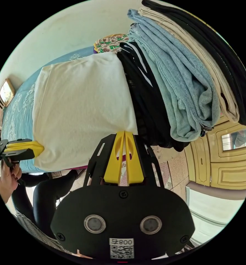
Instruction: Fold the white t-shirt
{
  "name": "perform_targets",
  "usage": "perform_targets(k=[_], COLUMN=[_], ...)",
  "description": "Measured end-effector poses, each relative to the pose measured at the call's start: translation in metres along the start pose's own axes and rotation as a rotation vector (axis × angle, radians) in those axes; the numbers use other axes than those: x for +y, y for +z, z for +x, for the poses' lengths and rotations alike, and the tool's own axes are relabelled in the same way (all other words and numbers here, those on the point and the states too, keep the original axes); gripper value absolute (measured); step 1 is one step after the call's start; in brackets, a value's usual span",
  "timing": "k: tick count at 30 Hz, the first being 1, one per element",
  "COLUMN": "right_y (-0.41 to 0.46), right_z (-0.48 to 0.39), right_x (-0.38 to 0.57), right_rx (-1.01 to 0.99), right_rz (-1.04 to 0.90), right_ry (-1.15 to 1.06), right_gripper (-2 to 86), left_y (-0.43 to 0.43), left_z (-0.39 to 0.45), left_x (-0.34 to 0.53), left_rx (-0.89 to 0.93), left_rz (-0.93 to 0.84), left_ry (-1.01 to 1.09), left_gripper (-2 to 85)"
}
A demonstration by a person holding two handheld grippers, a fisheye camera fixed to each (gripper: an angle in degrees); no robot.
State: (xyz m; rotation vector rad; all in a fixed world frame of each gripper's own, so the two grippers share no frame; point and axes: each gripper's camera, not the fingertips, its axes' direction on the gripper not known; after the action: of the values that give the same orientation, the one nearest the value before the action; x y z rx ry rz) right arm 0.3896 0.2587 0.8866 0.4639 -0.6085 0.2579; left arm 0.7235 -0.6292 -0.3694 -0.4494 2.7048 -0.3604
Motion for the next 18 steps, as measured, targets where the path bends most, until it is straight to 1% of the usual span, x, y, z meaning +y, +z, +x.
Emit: perform_targets(k=[2,5,8,10,11,12,14,16,18], right_y=[-0.001,-0.016,-0.053,-0.067,-0.065,-0.053,-0.025,-0.025,-0.050], right_z=[0.002,0.012,0.016,0.012,0.006,-0.002,-0.008,-0.001,-0.001], right_x=[0.003,0.006,0.021,0.029,0.030,0.025,0.017,0.017,0.020], right_rx=[-0.003,-0.035,-0.074,-0.136,-0.190,-0.226,-0.260,-0.294,-0.309], right_rz=[0.030,0.036,0.156,0.227,0.230,0.182,0.093,0.110,0.176], right_ry=[0.013,0.023,0.045,0.050,0.037,0.028,0.037,0.095,0.093], right_gripper=[0.2,0.2,0.1,0.1,0.1,0.1,0.1,0.1,0.1], left_y=[-0.010,-0.030,-0.050,-0.047,-0.042,-0.041,-0.054,-0.074,-0.096], left_z=[-0.004,0.007,0.026,0.030,0.030,0.030,0.032,0.040,0.049], left_x=[0.014,0.027,0.038,0.038,0.038,0.038,0.041,0.046,0.054], left_rx=[0.033,0.034,0.024,-0.023,-0.063,-0.076,-0.054,-0.065,-0.077], left_rz=[0.020,0.035,0.076,0.037,-0.003,-0.015,-0.014,0.008,0.041], left_ry=[-0.037,-0.023,0.044,0.052,0.062,0.068,0.055,0.049,0.069], left_gripper=[0.1,0.1,0.1,0.2,0.2,0.2,0.2,0.2,0.2])
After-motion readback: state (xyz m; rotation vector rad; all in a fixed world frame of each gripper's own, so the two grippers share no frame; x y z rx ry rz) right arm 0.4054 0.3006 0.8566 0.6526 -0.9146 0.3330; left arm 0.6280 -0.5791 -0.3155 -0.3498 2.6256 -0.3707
